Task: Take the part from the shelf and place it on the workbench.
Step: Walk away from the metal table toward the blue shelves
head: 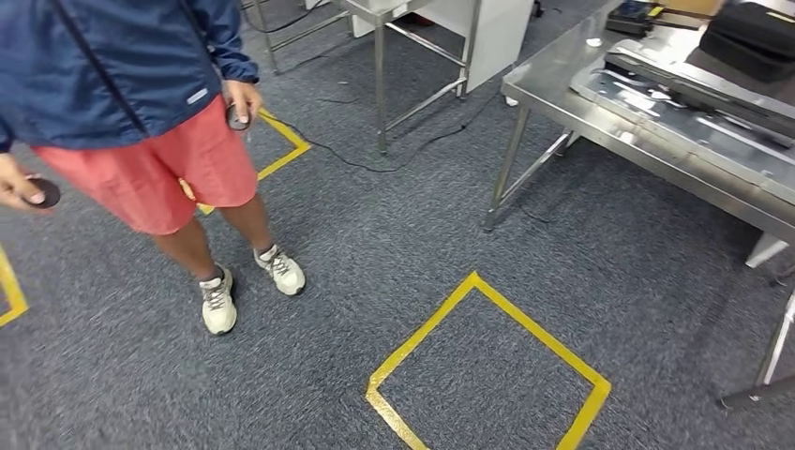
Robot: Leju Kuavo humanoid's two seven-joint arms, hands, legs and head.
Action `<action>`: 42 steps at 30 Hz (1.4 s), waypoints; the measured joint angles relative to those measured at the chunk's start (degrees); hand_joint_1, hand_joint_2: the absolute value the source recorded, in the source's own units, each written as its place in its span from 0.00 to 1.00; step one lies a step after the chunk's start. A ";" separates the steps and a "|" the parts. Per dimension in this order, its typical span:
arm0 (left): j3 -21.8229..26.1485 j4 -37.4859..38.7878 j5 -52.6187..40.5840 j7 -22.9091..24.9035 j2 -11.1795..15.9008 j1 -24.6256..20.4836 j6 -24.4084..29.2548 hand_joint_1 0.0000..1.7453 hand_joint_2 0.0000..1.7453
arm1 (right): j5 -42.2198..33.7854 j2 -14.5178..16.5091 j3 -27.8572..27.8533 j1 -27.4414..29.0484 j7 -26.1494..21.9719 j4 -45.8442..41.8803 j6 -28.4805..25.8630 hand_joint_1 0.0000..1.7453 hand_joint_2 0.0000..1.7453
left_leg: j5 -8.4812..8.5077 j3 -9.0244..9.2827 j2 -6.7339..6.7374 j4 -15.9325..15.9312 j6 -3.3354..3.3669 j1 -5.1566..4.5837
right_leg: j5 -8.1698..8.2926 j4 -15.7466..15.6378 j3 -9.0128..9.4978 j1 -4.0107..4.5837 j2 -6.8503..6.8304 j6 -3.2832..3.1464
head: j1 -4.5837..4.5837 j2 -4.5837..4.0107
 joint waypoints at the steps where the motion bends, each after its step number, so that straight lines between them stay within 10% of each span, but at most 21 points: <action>1: 0.01 0.01 0.00 0.00 -0.01 0.02 -0.01 0.00 0.00 | 0.04 0.00 0.00 -0.01 0.01 0.00 0.00 0.00 0.00 | -0.70 -0.97 0.36 2.27 -0.18 0.15 | -0.06 0.06 -0.06 0.03 -0.92 0.02 | 0.00 0.00; 7: 0.01 0.00 0.00 0.00 0.11 -0.03 -0.07 0.00 0.00 | 0.30 0.05 0.00 -0.23 0.01 0.00 0.00 0.00 0.00 | 5.57 7.91 4.64 -12.60 -0.01 0.23 | -1.20 1.54 -0.06 0.23 -4.85 1.59 | 0.10 0.00; 10: 0.05 0.01 -0.02 0.03 0.15 0.12 -0.10 0.00 0.00 | 0.55 0.06 0.00 -0.63 0.05 -0.02 0.00 0.00 0.00 | 5.75 7.83 3.37 -13.23 1.01 0.03 | -1.61 1.80 0.32 0.09 -5.83 2.57 | 0.16 0.00; 12: 0.07 0.00 -0.04 0.07 0.18 0.13 -0.11 0.00 0.00 | 0.67 0.07 0.00 -0.75 0.09 -0.04 0.01 0.00 0.00 | 6.21 7.92 2.27 -13.58 1.80 0.17 | -3.47 3.93 -0.38 -0.30 -3.43 3.21 | 0.19 0.00; 16: 0.07 0.01 -0.04 0.08 0.17 -0.05 -0.16 0.00 0.00 | 0.72 0.06 -0.02 -0.50 0.10 -0.02 0.03 0.00 0.00 | 6.66 7.53 -0.33 -13.65 2.50 0.08 | -10.12 17.65 -6.85 -0.45 0.91 3.54 | 0.23 0.00; 18: 0.07 0.01 -0.05 0.09 0.17 0.05 -0.19 0.00 0.00 | 0.73 0.07 -0.02 -0.40 0.10 -0.02 0.06 0.00 0.00 | 6.66 7.56 -1.95 -13.54 2.50 0.01 | -8.14 17.10 -6.90 -0.46 1.10 3.35 | 0.23 0.00; 21: 0.07 0.01 -0.05 0.09 0.14 0.02 -0.20 0.00 0.00 | 0.74 0.04 -0.04 -0.29 0.12 -0.02 0.05 0.00 0.00 | 6.59 7.55 -4.34 -13.20 2.17 0.02 | -2.25 5.96 -2.17 -0.54 4.05 2.67 | 0.24 0.00; 25: 0.09 0.01 -0.04 0.08 0.09 0.07 -0.21 0.00 0.00 | 0.79 0.01 -0.22 -0.57 0.16 -0.01 -0.08 0.00 0.00 | 6.90 6.85 -6.64 -13.24 0.56 0.21 | -1.24 2.24 -0.72 -0.35 4.62 1.70 | 0.21 0.00; 29: 0.17 0.01 -0.04 0.10 0.11 0.11 -0.20 0.00 0.00 | 0.83 0.04 -0.42 -0.48 0.18 -0.02 -0.14 0.00 0.00 | 2.63 3.36 -1.17 -6.18 -0.02 -0.10 | -0.61 0.86 -0.05 -0.34 1.31 0.26 | 0.14 0.00; 32: 0.20 0.01 -0.01 0.13 0.05 0.07 -0.20 0.00 0.00 | 0.87 0.04 -0.52 -0.28 0.19 0.00 -0.14 0.00 0.00 | -0.67 -0.60 0.46 2.34 -0.33 0.05 | -0.77 0.98 -0.17 -0.01 -1.36 0.02 | 0.13 0.00; 38: 0.27 0.01 0.02 0.17 0.03 -0.04 -0.19 0.00 0.00 | 0.96 0.07 -0.56 -0.35 0.19 0.00 -0.14 0.00 0.00 | 5.66 8.00 5.45 -12.80 0.50 -0.39 | -1.75 1.93 0.12 0.53 -5.35 1.22 | 0.20 0.00; 42: 0.33 0.01 0.02 0.20 0.05 0.24 -0.19 0.00 0.00 | 0.96 0.07 -0.57 -0.67 0.19 -0.02 -0.14 0.00 0.00 | 6.14 7.81 3.11 -13.43 1.81 -0.42 | -3.12 3.10 0.24 0.24 -4.85 2.45 | 0.28 0.00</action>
